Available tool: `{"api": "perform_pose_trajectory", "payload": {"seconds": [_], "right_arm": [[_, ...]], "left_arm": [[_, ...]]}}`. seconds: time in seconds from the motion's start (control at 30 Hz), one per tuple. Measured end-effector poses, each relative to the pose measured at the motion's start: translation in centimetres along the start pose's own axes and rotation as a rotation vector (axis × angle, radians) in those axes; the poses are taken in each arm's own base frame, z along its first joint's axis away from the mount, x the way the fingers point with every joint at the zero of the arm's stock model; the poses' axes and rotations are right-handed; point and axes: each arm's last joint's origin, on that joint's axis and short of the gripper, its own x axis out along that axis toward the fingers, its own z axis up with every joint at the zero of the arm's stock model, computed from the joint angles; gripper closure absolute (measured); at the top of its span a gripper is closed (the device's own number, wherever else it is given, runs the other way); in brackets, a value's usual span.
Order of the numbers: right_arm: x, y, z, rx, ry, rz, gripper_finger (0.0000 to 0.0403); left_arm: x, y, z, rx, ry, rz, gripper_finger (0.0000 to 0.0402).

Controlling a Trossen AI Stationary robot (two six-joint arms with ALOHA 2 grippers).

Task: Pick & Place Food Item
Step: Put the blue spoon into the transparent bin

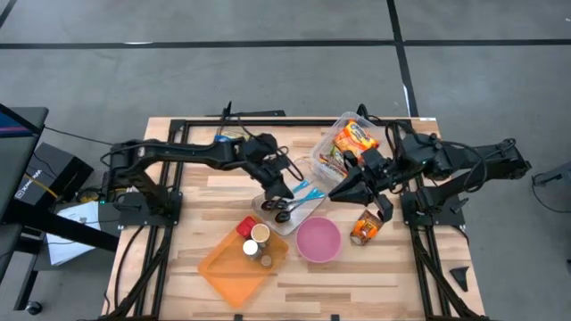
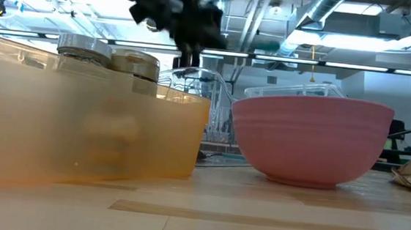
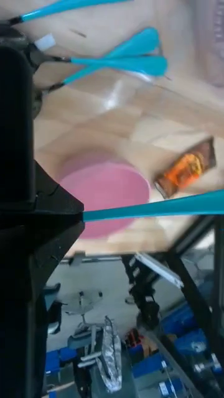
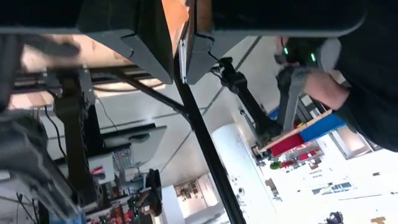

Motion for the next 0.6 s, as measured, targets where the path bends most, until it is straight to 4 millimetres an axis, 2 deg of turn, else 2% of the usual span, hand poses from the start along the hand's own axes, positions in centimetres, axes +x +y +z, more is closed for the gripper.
{"api": "perform_pose_trajectory", "payload": {"seconds": [0.3, 0.4, 0.6], "right_arm": [[-0.2, 0.0, 0.0, -0.032, 0.002, -0.002, 0.0361], [-0.2, 0.0, 0.0, -0.034, 0.005, -0.004, 0.0361], [-0.2, 0.0, 0.0, -0.034, 0.006, -0.004, 0.0361]], "left_arm": [[4.5, 3.9, -1.9, -0.059, 0.126, 0.071, 0.0396], [5.2, 4.5, -2.3, -0.05, 0.14, 0.097, 0.0396], [5.3, 4.6, -2.3, -0.027, 0.136, 0.116, 0.0396]]}}
